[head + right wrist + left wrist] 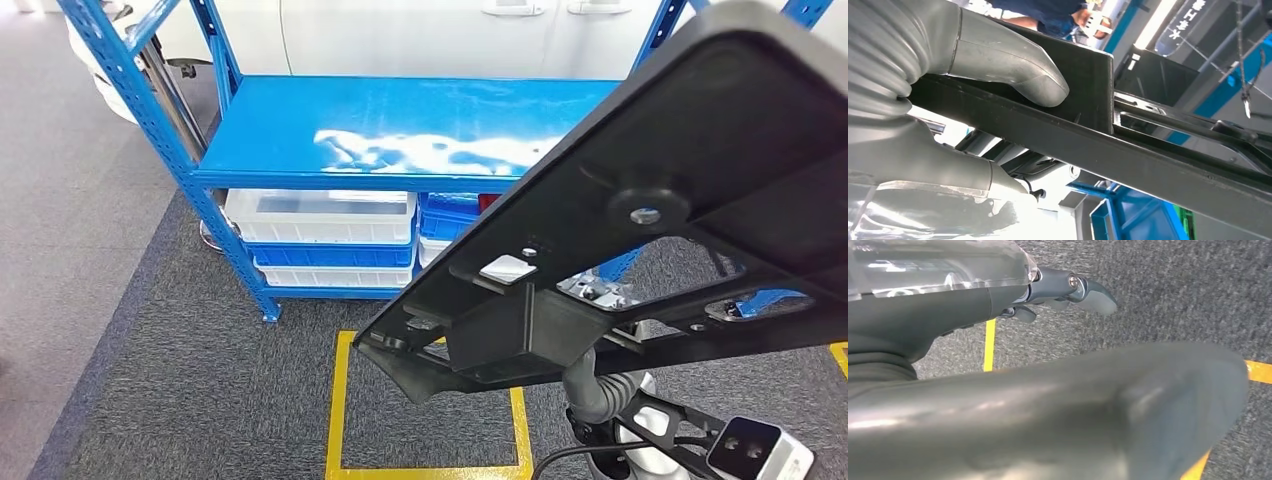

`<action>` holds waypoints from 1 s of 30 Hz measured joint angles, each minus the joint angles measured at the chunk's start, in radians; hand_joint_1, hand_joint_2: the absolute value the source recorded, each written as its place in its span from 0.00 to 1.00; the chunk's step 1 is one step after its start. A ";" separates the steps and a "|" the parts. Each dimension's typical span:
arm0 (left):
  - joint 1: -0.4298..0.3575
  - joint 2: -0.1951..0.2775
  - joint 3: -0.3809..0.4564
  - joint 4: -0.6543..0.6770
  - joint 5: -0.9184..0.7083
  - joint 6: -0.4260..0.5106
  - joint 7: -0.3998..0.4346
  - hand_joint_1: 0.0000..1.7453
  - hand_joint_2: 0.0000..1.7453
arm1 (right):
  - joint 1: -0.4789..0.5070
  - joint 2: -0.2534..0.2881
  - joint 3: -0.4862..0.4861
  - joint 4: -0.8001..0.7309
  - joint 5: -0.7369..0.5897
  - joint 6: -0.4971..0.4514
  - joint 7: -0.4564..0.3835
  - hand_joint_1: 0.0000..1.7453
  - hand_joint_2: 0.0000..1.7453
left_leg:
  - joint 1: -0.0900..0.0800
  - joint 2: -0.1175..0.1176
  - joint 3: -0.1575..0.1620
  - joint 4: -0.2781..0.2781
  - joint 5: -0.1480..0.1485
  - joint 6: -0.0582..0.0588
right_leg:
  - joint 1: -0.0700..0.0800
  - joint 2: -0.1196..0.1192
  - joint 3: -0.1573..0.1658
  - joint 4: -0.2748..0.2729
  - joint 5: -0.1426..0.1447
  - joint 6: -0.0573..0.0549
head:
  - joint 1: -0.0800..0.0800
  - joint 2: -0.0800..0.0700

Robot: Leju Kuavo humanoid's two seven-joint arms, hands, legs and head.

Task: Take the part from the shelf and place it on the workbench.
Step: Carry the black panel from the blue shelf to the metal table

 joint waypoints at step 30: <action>-0.015 -0.011 0.058 0.000 -0.007 0.109 -0.021 0.00 0.00 | -0.018 0.032 -0.025 0.026 -0.011 0.027 0.000 1.00 1.00 | 0.008 -0.031 -0.036 0.003 0.039 -0.013 | 0.002 0.074 0.086 -0.020 -0.051 -0.010 | 0.000 0.000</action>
